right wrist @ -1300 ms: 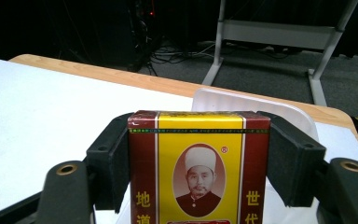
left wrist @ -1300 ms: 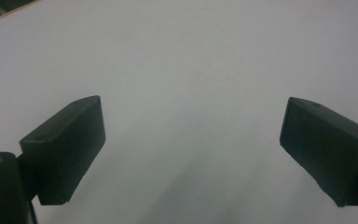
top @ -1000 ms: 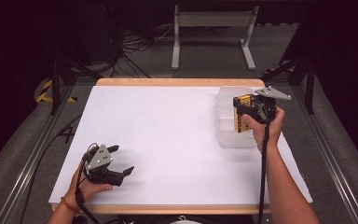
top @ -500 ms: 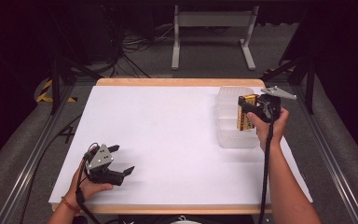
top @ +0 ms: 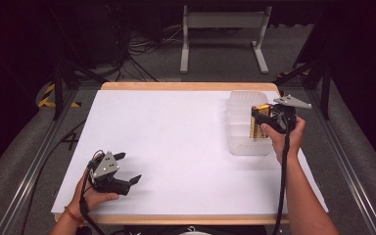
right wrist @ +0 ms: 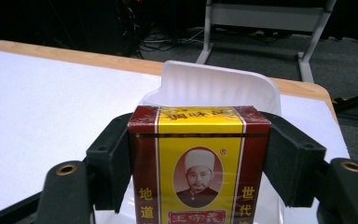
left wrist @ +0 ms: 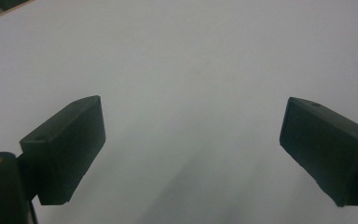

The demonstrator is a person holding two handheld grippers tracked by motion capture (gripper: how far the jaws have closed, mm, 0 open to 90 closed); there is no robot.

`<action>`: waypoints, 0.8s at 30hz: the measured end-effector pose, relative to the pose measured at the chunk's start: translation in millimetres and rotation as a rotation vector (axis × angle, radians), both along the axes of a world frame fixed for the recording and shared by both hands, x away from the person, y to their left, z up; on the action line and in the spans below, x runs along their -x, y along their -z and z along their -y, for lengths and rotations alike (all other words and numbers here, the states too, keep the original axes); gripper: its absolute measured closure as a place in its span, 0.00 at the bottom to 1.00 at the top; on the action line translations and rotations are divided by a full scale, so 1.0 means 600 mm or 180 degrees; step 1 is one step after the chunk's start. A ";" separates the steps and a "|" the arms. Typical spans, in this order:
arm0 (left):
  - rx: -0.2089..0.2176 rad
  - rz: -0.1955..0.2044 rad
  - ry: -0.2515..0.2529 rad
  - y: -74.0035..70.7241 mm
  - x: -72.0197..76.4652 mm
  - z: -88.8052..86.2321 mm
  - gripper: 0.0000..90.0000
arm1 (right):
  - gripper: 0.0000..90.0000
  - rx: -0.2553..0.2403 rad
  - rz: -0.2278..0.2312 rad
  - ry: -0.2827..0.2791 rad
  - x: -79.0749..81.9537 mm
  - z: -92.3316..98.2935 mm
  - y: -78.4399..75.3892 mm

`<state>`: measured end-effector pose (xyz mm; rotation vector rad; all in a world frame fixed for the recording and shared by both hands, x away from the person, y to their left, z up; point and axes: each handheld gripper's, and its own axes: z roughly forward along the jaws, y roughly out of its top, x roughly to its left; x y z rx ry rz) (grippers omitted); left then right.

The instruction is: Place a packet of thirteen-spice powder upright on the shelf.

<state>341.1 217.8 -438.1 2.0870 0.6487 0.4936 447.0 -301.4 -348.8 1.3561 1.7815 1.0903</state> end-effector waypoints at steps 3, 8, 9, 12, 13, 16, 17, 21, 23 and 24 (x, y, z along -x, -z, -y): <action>0.0007 0.0001 -0.0010 0.000 0.000 -0.001 0.08 | 0.36 0.0015 0.0008 -0.0014 0.004 0.000 0.000; 0.0001 0.0007 -0.0011 0.000 0.000 -0.002 0.08 | 0.36 0.0119 -0.0008 -0.0072 0.010 -0.004 0.003; -0.0003 0.0012 -0.0013 0.000 0.000 -0.002 0.08 | 0.36 0.0137 -0.0006 -0.0082 0.011 -0.005 0.003; 0.0000 0.0005 -0.0012 0.000 0.001 -0.002 0.08 | 0.36 0.0187 -0.0013 -0.0128 0.015 -0.007 0.003; -0.0002 0.0009 -0.0015 0.000 0.000 -0.002 0.08 | 0.36 0.0197 -0.0013 -0.0132 0.015 -0.007 0.003; -0.0004 0.0012 -0.0020 -0.001 0.001 -0.002 0.08 | 0.36 0.0217 -0.0027 -0.0150 0.020 -0.008 0.004; 0.0003 0.0016 -0.0023 -0.001 0.001 -0.002 0.08 | 0.36 0.0220 -0.0026 -0.0153 0.021 -0.008 0.004; 0.0008 0.0019 -0.0020 -0.002 0.002 -0.003 0.08 | 0.36 0.0236 -0.0050 -0.0185 0.029 -0.009 0.005; -0.0008 0.0032 -0.0015 -0.002 0.002 -0.003 0.08 | 0.36 0.0259 -0.0060 -0.0221 0.033 -0.009 0.005; -0.0005 0.0027 -0.0017 -0.002 0.002 -0.003 0.08 | 0.36 0.0271 -0.0059 -0.0232 0.034 -0.009 0.006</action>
